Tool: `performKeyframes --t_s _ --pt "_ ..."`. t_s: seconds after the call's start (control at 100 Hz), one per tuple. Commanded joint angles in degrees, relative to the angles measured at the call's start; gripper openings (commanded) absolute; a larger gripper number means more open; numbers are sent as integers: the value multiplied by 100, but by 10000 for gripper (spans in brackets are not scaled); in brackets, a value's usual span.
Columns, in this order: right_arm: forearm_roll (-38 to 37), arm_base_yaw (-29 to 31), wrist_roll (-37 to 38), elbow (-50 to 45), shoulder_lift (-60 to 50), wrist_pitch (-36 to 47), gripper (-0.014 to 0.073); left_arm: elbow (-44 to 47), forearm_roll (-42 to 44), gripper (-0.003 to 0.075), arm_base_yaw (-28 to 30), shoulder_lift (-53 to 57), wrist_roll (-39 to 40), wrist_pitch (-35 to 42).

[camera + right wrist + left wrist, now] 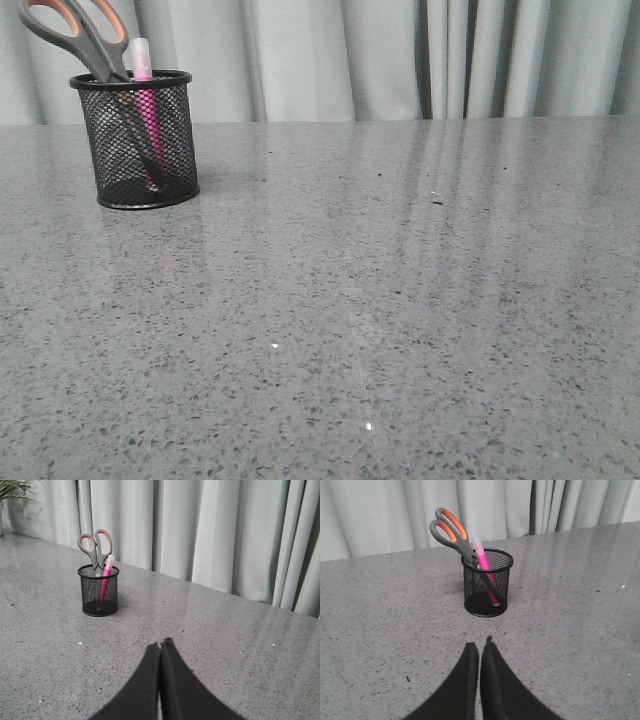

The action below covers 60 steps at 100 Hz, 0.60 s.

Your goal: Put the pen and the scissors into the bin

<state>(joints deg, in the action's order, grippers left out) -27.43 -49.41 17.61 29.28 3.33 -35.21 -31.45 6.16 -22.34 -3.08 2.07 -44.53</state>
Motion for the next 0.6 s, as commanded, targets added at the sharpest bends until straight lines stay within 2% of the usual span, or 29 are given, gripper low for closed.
performKeyframes --t_s 0.0,0.06,0.17,0.25,0.36,0.46,0.59 --pt "-152 34 -10 128 98 384 -57 242 430 -19 87 12 -135 938" --pt "-152 34 -10 128 98 384 -57 729 562 -19 245 96 -207 1626" --pt "-152 34 -10 128 98 384 -57 1888 574 -19 697 161 -207 3359" --pt "-152 34 -10 128 98 384 -57 2584 -15 -19 1133 161 -207 4196" --pt "-152 34 -10 128 98 384 -57 3093 -867 -19 1648 161 -207 4360" --pt "-152 34 -10 128 98 384 -57 3419 -1166 -19 1907 161 -207 4349" --pt "-152 34 -10 128 98 384 -57 3405 -1139 -19 1948 218 -692 3401"
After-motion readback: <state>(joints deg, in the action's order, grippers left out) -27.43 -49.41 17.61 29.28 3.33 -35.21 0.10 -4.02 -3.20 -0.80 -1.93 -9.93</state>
